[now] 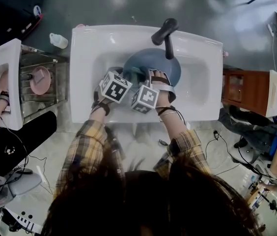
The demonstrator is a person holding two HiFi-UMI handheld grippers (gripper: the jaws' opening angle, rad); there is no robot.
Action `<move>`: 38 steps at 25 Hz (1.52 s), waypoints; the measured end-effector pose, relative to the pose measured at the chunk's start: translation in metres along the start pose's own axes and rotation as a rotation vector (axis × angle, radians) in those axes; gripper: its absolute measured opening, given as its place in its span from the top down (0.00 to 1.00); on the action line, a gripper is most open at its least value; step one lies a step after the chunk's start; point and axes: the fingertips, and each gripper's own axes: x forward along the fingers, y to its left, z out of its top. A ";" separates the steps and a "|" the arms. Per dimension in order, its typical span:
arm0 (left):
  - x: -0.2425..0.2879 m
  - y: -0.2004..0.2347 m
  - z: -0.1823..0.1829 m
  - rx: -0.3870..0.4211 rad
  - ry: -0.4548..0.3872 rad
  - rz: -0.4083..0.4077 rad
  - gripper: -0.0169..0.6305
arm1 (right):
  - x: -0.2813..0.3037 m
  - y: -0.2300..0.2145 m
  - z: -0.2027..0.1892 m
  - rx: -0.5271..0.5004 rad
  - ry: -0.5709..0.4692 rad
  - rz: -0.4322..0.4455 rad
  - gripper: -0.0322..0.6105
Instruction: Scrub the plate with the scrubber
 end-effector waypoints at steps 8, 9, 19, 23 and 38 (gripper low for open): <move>0.000 0.001 0.000 0.000 -0.007 -0.009 0.87 | -0.006 0.008 -0.031 0.051 0.023 0.026 0.80; 0.000 0.001 0.000 0.000 -0.007 -0.009 0.87 | -0.007 0.009 -0.035 0.058 0.026 0.029 0.80; 0.000 0.000 0.002 -0.006 -0.004 -0.019 0.86 | -0.022 -0.031 -0.057 0.100 0.024 -0.077 0.78; 0.000 0.000 0.002 -0.006 0.000 -0.023 0.86 | -0.028 -0.059 -0.051 0.156 -0.007 -0.144 0.78; -0.003 -0.001 0.001 -0.001 -0.016 -0.045 0.82 | -0.049 -0.115 -0.069 0.355 -0.027 -0.259 0.78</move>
